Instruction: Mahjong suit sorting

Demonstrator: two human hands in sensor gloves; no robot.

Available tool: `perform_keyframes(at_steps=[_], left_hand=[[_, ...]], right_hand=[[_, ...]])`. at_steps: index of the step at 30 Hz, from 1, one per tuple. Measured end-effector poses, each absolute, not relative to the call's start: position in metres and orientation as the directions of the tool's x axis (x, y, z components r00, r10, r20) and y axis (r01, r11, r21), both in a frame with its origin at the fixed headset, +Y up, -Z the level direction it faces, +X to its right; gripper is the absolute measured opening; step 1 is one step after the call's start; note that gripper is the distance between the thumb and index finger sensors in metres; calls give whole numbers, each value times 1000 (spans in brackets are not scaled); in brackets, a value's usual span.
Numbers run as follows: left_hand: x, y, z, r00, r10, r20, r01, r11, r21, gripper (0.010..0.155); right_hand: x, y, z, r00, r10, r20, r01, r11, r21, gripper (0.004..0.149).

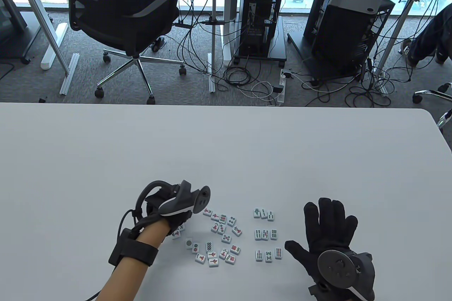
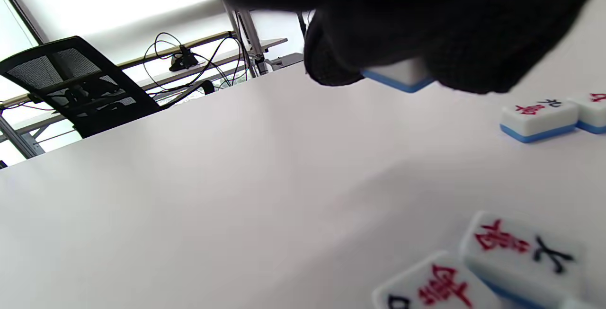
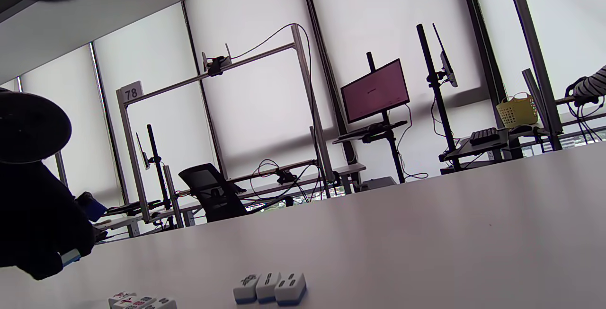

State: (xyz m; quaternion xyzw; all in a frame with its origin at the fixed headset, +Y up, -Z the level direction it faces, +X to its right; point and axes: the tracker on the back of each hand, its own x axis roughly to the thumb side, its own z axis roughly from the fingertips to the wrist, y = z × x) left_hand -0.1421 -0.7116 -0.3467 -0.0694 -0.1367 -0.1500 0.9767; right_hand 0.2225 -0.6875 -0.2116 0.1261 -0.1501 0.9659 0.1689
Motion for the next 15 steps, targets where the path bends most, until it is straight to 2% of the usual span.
perform_keyframes(at_steps=[3, 7, 12, 15], left_hand=[[-175, -708, -344, 921, -280, 272, 316, 944, -98, 61], [-211, -720, -334, 938, -264, 224, 302, 941, -155, 60], [-226, -744, -318, 919, -314, 239, 365, 906, -213, 59], [-229, -752, -314, 931, -282, 231, 335, 913, -235, 59]], right_hand=[[222, -688, -212, -911, 286, 296, -361, -901, -242, 90], [220, -689, -212, -916, 278, 291, -350, -907, -235, 89], [219, -689, -212, -917, 273, 289, -344, -910, -232, 89], [218, -690, -213, -918, 273, 287, -341, -913, -222, 89]])
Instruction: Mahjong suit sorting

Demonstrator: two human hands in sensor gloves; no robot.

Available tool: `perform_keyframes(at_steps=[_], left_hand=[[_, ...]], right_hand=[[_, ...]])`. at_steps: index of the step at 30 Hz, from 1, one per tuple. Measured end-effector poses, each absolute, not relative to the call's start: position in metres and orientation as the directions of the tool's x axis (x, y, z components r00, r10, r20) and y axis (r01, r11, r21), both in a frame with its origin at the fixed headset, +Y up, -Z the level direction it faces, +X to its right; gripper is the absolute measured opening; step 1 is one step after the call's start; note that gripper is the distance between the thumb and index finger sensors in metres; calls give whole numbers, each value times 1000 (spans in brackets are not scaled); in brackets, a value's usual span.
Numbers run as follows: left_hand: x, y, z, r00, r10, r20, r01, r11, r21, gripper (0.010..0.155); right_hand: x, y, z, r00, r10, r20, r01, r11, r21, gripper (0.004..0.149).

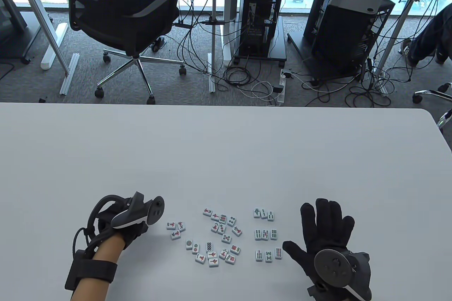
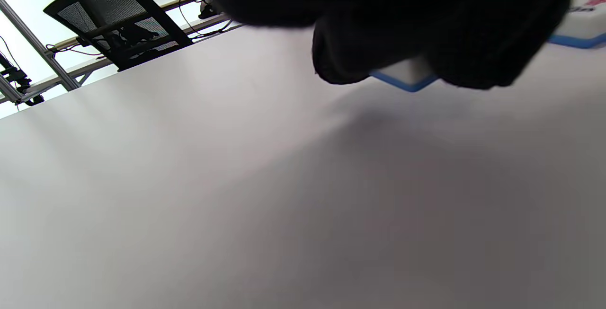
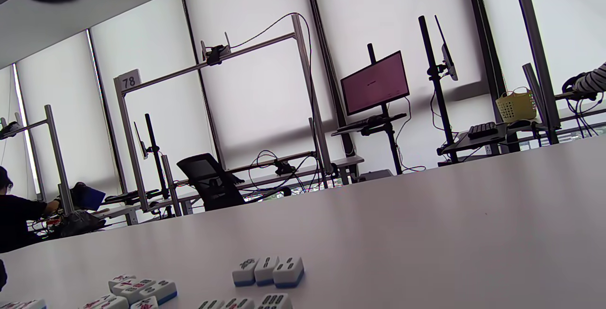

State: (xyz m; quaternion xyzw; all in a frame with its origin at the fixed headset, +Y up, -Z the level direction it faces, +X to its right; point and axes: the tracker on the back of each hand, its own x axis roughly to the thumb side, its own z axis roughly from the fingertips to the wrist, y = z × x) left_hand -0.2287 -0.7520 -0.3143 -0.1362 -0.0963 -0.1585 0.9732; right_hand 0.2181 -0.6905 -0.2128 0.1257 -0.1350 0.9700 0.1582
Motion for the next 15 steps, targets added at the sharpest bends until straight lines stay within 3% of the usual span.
perform_keyframes(at_steps=[8, 15], left_hand=[[-231, -760, -307, 923, -313, 225, 365, 897, -249, 63], [-220, -724, -300, 950, -261, 173, 286, 947, -144, 64]], right_hand=[[217, -692, -214, -918, 278, 283, -341, -918, -204, 89], [217, -692, -215, -915, 287, 284, -349, -915, -202, 89]])
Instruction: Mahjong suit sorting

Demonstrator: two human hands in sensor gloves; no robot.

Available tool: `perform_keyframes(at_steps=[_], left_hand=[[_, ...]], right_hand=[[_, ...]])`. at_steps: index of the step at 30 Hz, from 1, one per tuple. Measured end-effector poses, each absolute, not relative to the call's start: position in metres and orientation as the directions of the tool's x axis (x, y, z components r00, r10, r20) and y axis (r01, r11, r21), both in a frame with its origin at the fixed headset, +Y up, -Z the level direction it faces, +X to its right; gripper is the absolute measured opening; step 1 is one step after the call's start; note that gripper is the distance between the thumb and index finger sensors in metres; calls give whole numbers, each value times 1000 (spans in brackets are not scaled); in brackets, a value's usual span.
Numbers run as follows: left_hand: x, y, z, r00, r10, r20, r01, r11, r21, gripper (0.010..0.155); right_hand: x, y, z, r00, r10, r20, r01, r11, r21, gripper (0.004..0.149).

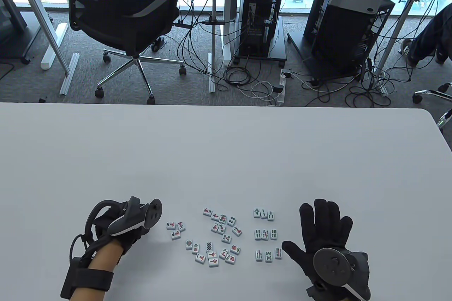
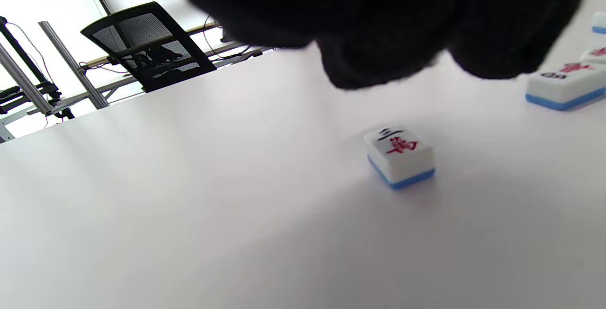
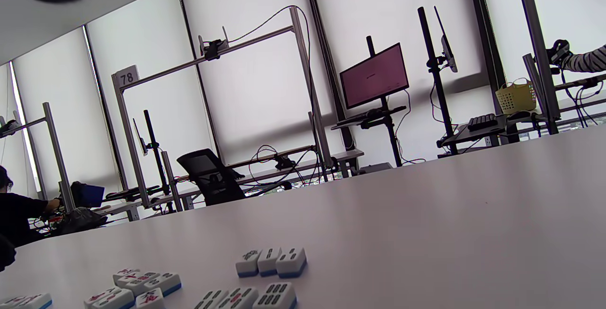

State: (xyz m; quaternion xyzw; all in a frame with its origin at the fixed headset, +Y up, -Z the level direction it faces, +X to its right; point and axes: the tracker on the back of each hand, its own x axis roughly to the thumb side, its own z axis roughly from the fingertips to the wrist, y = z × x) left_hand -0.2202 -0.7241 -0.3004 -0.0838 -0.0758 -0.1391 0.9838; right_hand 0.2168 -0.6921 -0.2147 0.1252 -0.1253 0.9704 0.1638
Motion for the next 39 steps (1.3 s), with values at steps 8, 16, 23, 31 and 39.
perform_keyframes(at_steps=[8, 16, 23, 31, 39], left_hand=[[-169, -730, -297, 968, -222, 119, 246, 934, -260, 65], [-164, -754, -300, 940, -335, 71, 337, 865, -372, 62], [-176, -748, -292, 940, -331, 84, 337, 857, -389, 57], [-163, -750, -285, 948, -314, 52, 313, 893, -324, 67], [-160, -760, -288, 944, -317, 91, 327, 868, -373, 63]], right_hand=[[216, -693, -215, -913, 293, 283, -354, -915, -194, 90], [216, -693, -214, -908, 302, 291, -365, -911, -194, 90], [215, -693, -214, -909, 299, 292, -361, -913, -189, 89], [214, -694, -214, -911, 296, 288, -355, -918, -180, 89], [213, -694, -215, -908, 300, 292, -358, -917, -173, 89]])
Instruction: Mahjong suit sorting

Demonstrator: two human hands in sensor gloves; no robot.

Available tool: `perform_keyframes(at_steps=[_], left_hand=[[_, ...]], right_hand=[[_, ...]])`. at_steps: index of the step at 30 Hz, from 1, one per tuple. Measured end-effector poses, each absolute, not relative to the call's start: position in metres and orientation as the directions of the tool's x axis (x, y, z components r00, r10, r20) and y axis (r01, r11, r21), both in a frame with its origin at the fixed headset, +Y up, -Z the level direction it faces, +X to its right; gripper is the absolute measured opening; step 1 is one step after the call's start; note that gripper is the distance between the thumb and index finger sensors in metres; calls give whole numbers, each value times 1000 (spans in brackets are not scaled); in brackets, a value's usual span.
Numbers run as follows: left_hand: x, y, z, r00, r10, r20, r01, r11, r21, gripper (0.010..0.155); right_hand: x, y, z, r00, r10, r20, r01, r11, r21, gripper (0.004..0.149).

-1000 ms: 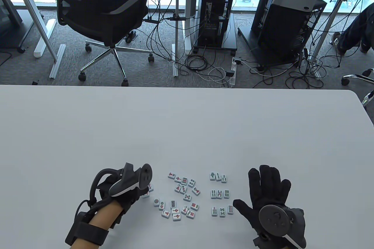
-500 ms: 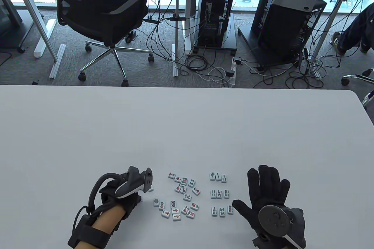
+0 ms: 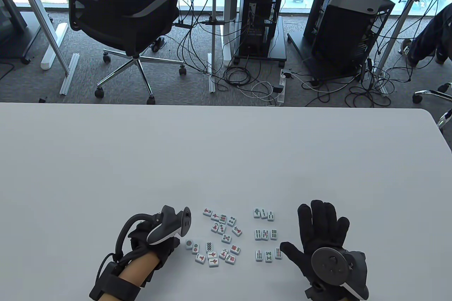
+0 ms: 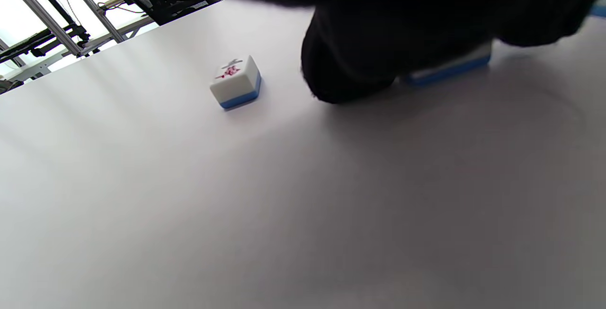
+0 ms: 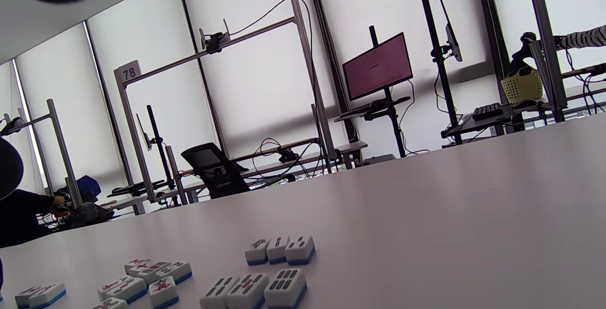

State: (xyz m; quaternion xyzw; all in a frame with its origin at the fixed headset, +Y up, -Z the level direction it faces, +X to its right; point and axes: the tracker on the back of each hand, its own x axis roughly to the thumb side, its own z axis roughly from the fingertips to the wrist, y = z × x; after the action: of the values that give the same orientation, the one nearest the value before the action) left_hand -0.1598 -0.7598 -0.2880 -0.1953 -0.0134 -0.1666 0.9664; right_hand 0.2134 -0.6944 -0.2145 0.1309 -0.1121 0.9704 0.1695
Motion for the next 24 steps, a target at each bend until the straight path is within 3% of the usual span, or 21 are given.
perform_keyframes(at_steps=[5, 18, 24], left_hand=[[-163, -760, -285, 956, -265, 128, 294, 865, -406, 64], [-180, -760, -264, 964, -187, 190, 234, 935, -268, 68], [-181, -764, -261, 949, -163, 269, 227, 948, -224, 62]], right_hand=[[213, -695, -215, -909, 299, 291, -356, -919, -171, 89], [212, -695, -215, -909, 296, 293, -353, -921, -165, 89], [212, -696, -215, -910, 294, 291, -349, -924, -159, 89]])
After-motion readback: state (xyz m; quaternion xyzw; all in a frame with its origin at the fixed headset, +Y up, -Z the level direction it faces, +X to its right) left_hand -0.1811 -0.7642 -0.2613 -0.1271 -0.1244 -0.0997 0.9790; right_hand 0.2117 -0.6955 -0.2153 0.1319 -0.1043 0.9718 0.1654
